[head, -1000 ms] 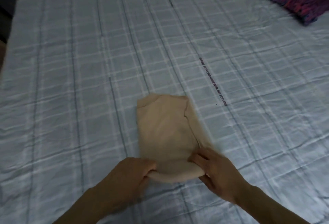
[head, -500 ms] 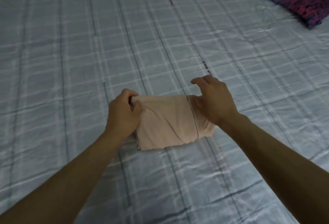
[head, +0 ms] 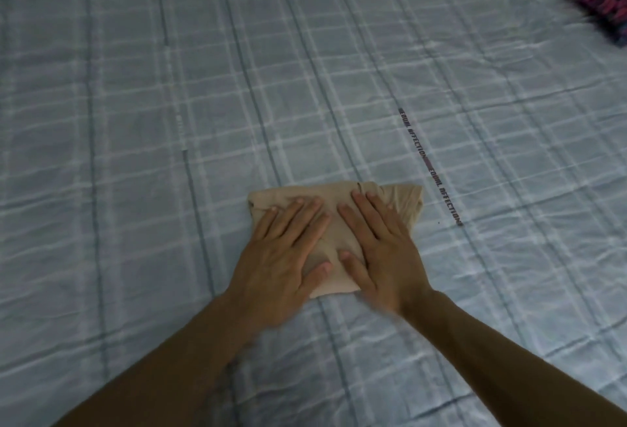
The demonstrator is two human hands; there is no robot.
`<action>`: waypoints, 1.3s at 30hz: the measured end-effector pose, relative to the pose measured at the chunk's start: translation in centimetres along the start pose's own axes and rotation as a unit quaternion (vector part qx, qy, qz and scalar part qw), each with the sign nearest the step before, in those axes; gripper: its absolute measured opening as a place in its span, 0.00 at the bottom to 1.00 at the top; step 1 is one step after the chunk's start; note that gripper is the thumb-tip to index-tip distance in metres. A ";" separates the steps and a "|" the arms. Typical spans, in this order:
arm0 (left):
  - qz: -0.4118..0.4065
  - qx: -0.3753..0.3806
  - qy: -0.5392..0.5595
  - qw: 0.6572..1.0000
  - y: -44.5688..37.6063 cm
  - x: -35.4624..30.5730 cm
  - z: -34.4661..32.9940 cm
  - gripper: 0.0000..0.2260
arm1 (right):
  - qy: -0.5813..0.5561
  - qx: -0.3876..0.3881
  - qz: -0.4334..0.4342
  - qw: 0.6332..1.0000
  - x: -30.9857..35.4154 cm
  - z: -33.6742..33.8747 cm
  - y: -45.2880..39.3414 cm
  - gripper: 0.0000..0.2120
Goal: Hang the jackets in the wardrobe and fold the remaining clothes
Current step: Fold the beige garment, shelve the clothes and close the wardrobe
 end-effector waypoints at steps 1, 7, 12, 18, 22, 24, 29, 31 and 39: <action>0.002 0.006 0.004 1.000 -0.2 0.1 0.2 0.31 | -0.012 -0.005 0.007 1.000 0.0 0.2 -0.2 0.29; -0.022 -0.105 0.015 0.994 3.1 -0.9 4.1 0.30 | -0.038 -0.044 0.047 0.997 -0.1 2.9 1.9 0.27; -0.076 -0.143 -0.029 0.986 6.2 -2.0 3.8 0.15 | 0.026 -0.003 0.092 0.995 0.6 2.1 4.8 0.37; -0.110 -0.118 0.006 0.987 5.2 -1.4 5.2 0.02 | 0.088 -0.046 0.110 0.989 1.3 2.7 2.8 0.31; -0.163 -0.099 0.025 0.981 5.2 -1.3 6.5 0.11 | 0.119 -0.056 0.160 0.978 1.0 3.4 2.7 0.29; -0.174 -0.114 0.030 0.978 5.4 -0.7 7.1 0.09 | 0.128 -0.047 0.171 0.976 0.5 3.5 2.3 0.26; -0.148 -0.096 0.040 0.984 6.0 0.1 6.6 0.03 | 0.114 -0.037 0.149 0.982 0.4 3.7 2.4 0.31; -0.129 -0.090 0.035 0.987 5.7 0.0 6.3 0.04 | 0.116 -0.038 0.133 0.984 0.8 3.4 2.6 0.33; -0.016 -0.079 -0.060 0.995 4.4 -2.7 4.4 0.20 | 0.092 -0.026 0.107 0.990 4.0 1.6 3.1 0.34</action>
Point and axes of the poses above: each hand's wrist, its own y-axis away from the middle knuckle, its own z-axis out of the back of the hand, x = y × z, the point moved 7 cm from there along -y, towards the middle knuckle, and after that the axes turned 1 degree about -y, right-handed, at the moved point
